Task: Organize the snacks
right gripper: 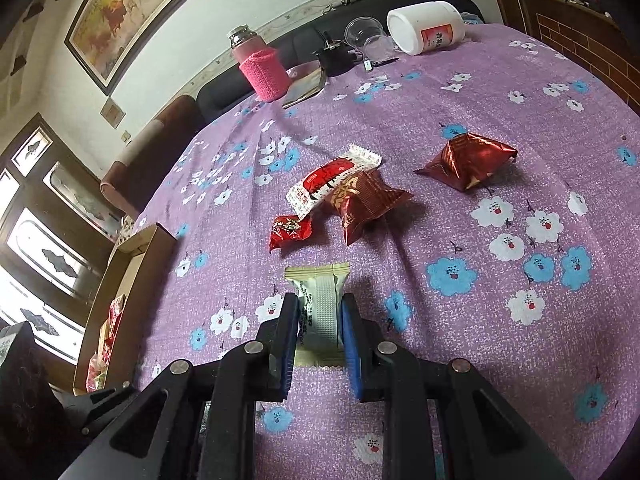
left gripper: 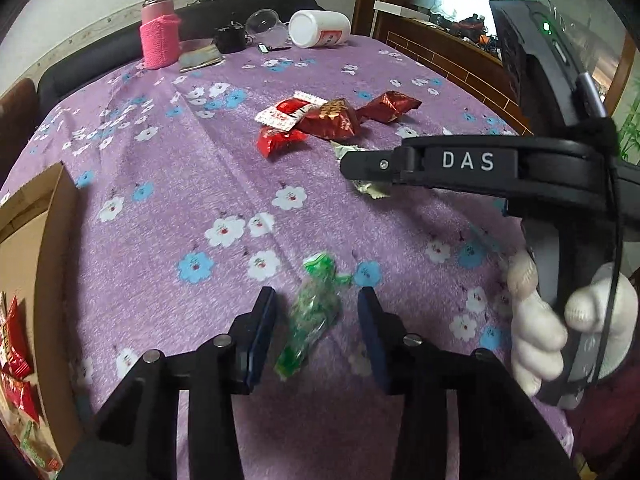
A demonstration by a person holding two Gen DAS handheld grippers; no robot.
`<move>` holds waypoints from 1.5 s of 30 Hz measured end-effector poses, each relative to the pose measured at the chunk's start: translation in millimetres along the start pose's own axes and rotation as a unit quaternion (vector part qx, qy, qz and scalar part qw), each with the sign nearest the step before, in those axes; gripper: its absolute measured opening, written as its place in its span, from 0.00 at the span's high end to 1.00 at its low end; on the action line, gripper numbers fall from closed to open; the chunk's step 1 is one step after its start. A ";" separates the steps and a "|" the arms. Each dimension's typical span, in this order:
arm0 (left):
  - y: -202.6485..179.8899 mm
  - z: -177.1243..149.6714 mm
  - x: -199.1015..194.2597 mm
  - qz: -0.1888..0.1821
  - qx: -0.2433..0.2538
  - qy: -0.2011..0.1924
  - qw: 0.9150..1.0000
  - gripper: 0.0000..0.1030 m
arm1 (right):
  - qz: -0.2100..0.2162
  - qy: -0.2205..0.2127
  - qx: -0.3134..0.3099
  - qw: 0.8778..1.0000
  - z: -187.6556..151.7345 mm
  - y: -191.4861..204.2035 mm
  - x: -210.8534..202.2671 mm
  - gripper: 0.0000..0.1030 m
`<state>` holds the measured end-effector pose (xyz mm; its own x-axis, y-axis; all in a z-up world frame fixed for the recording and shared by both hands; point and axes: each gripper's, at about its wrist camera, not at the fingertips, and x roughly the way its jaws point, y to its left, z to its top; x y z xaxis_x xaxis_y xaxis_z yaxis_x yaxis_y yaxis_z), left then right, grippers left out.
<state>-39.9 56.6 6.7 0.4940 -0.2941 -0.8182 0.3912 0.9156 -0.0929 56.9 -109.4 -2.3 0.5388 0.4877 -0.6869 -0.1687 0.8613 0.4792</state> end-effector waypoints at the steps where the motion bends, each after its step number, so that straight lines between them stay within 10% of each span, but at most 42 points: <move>1: -3.1 1.5 2.8 0.008 0.007 -0.006 1.000 0.61 | -0.001 0.000 -0.001 1.000 0.3 -0.1 0.2 0.79; 4: -10.8 0.3 3.4 0.032 0.021 -0.011 0.999 0.78 | -0.001 -0.001 -0.001 1.000 1.2 0.1 0.1 0.79; 11: 27.6 -10.4 -30.5 -0.022 -0.090 -0.042 0.995 0.78 | -0.002 -0.019 -0.012 1.000 0.4 4.7 -4.5 0.79; 19: 109.5 -45.9 -124.1 0.015 -0.210 -0.127 0.969 0.78 | 0.001 -0.032 -0.032 0.999 -6.1 29.0 -11.4 0.78; 28: 188.5 -106.8 -139.5 0.058 -0.324 -0.110 0.938 0.78 | 0.097 0.038 -0.118 0.988 -39.3 155.4 8.0 0.78; 38: 185.0 -112.0 -124.8 0.020 -0.327 -0.102 0.939 0.76 | 0.092 0.091 -0.197 0.972 -67.1 244.2 52.4 0.77; 45: 185.5 -116.9 -129.7 0.015 -0.331 -0.107 0.937 0.47 | 0.090 0.091 -0.209 0.970 -67.9 253.9 65.7 0.75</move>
<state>-122.1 296.6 29.3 0.6692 -0.2496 -0.6999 -0.1582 0.8725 -0.4624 -6.6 151.0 37.1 0.3219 0.6192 -0.7162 -0.5859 0.7245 0.3630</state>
